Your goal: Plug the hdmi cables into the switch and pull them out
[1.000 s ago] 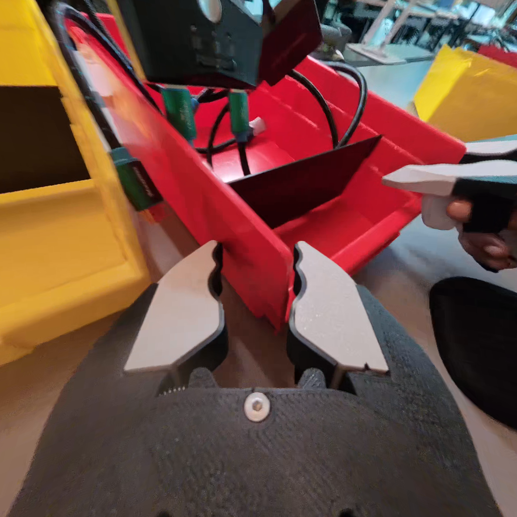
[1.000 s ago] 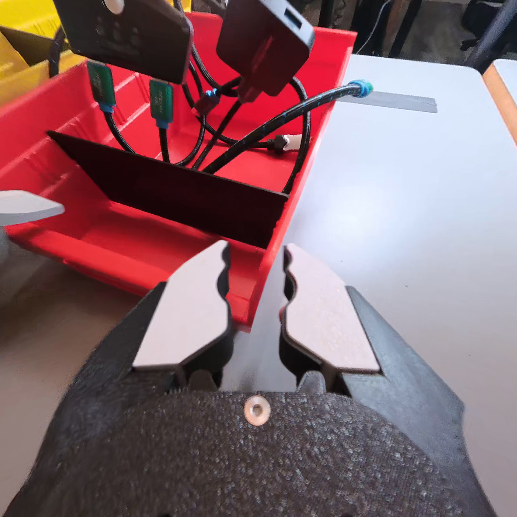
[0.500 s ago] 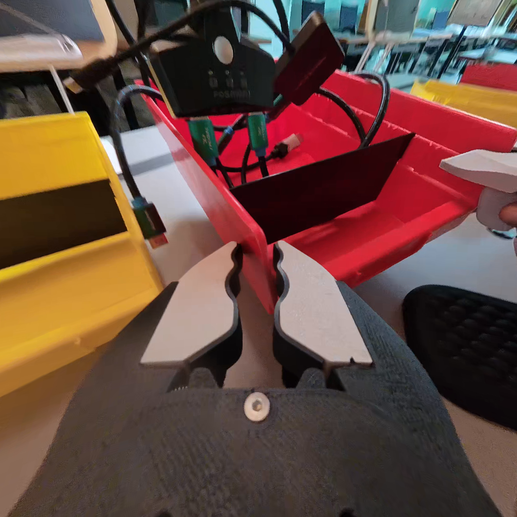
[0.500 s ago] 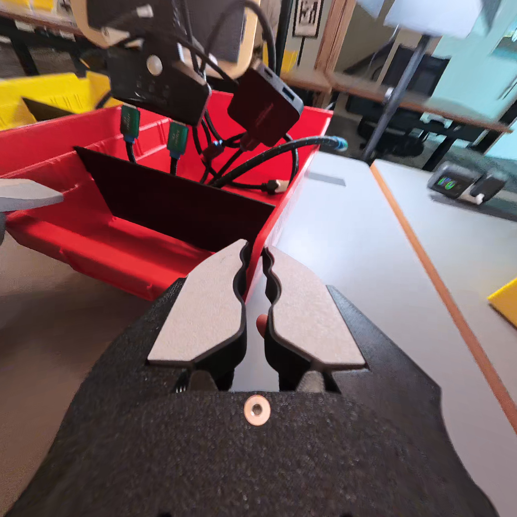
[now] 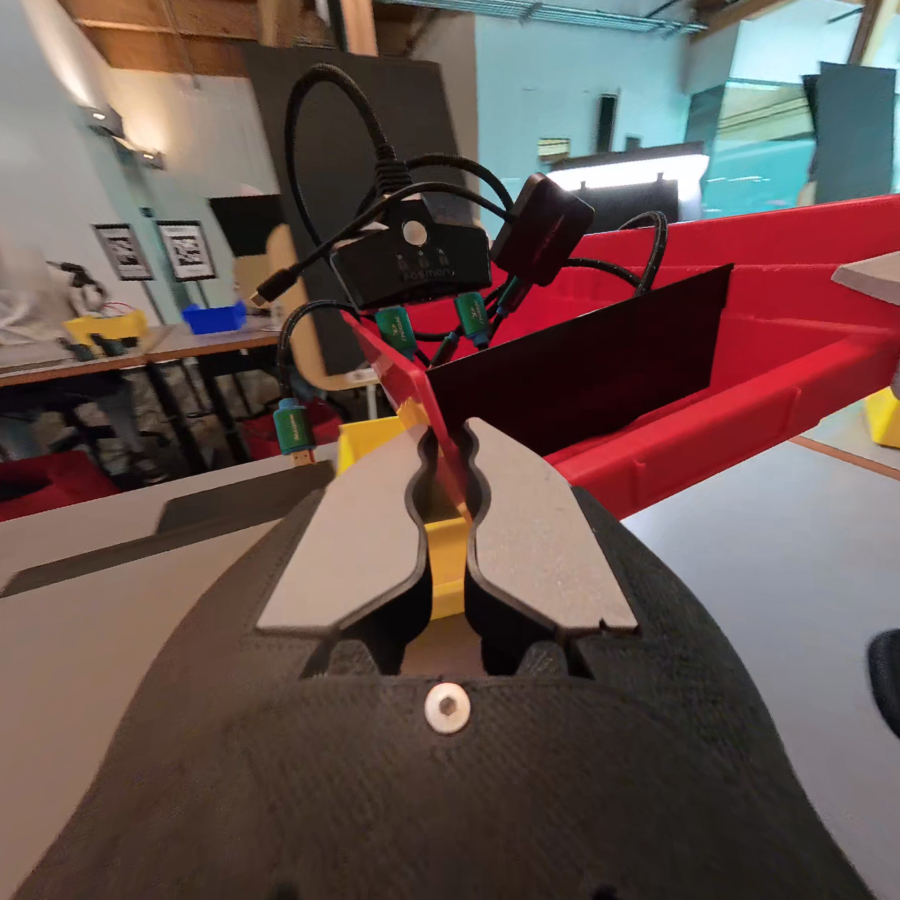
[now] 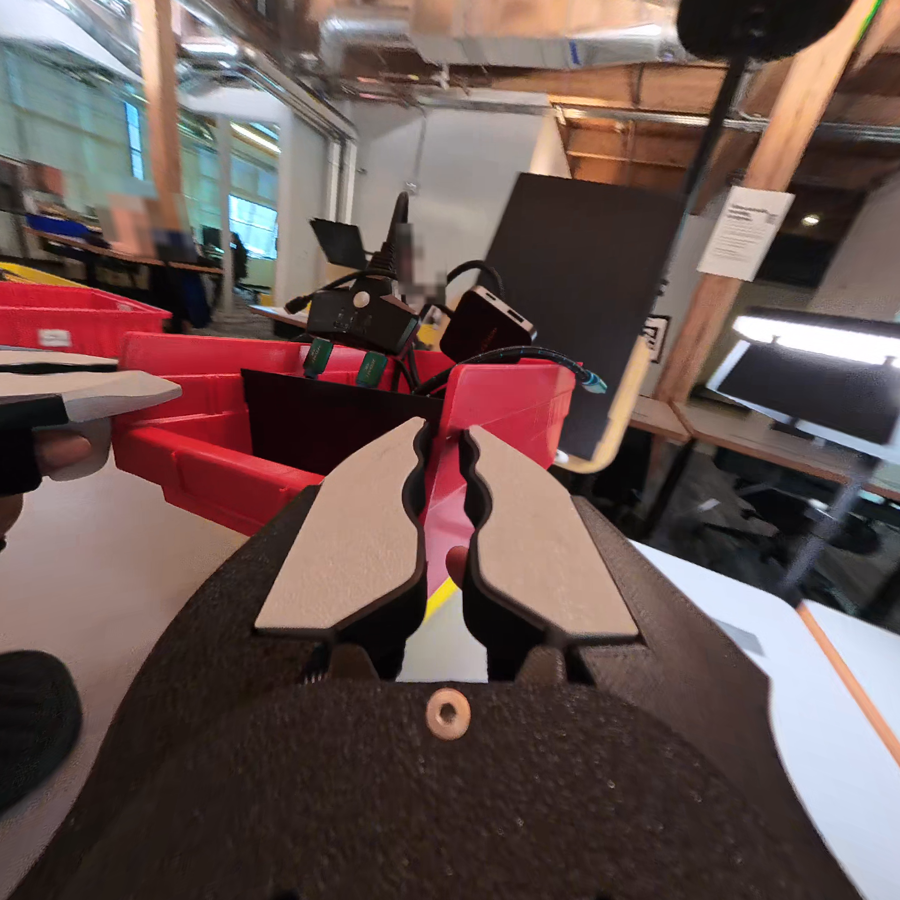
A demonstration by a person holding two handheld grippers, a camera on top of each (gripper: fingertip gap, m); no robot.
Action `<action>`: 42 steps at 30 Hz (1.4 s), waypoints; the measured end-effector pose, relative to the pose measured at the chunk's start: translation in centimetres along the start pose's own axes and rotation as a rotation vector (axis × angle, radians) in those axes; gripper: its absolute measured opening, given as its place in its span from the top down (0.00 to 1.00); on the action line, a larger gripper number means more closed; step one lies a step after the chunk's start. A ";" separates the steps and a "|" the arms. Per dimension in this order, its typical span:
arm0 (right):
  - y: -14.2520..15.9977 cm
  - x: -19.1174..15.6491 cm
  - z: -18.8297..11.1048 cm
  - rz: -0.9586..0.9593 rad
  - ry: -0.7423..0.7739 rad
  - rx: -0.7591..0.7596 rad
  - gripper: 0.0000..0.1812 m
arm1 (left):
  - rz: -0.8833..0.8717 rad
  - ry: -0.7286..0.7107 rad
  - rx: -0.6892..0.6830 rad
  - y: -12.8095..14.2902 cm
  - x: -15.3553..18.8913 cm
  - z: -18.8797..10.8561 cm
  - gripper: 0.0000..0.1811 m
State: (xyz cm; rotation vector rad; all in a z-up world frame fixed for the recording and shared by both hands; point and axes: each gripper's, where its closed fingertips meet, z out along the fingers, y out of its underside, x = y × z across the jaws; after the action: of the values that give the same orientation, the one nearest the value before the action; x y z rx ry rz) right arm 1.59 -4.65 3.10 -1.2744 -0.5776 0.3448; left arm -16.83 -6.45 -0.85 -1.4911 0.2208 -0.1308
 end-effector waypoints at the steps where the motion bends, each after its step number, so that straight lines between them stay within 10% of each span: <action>1: -0.4 -1.4 1.1 0.005 -0.032 0.011 0.94 | 0.005 -0.034 0.004 -0.2 -1.6 -0.9 0.95; 9: 1.6 -13.1 8.9 0.096 -0.286 0.006 0.94 | 0.058 -0.281 -0.040 1.8 -13.0 -8.2 0.96; 20: 11.5 -22.4 13.9 0.181 -0.419 -0.060 0.93 | 0.048 -0.405 -0.146 12.0 -20.7 -10.9 0.96; 30: 19.1 -23.0 13.4 0.124 -0.443 -0.291 0.93 | -0.012 -0.338 -0.246 18.2 -20.9 -9.3 0.93; 35: 19.0 -21.9 11.2 0.135 -0.563 -0.366 0.85 | 0.107 -0.310 -0.242 15.7 -20.9 -10.1 0.83; 42: 20.1 -17.4 11.4 -0.191 -0.613 -0.547 0.73 | 0.306 0.156 -0.595 17.3 -12.7 -7.1 0.74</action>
State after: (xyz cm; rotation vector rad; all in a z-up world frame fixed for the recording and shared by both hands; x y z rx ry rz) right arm -17.71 0.33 -17.82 -1.6209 -1.3766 0.4360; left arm -31.63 -9.23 -17.68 -2.0158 0.6532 0.0747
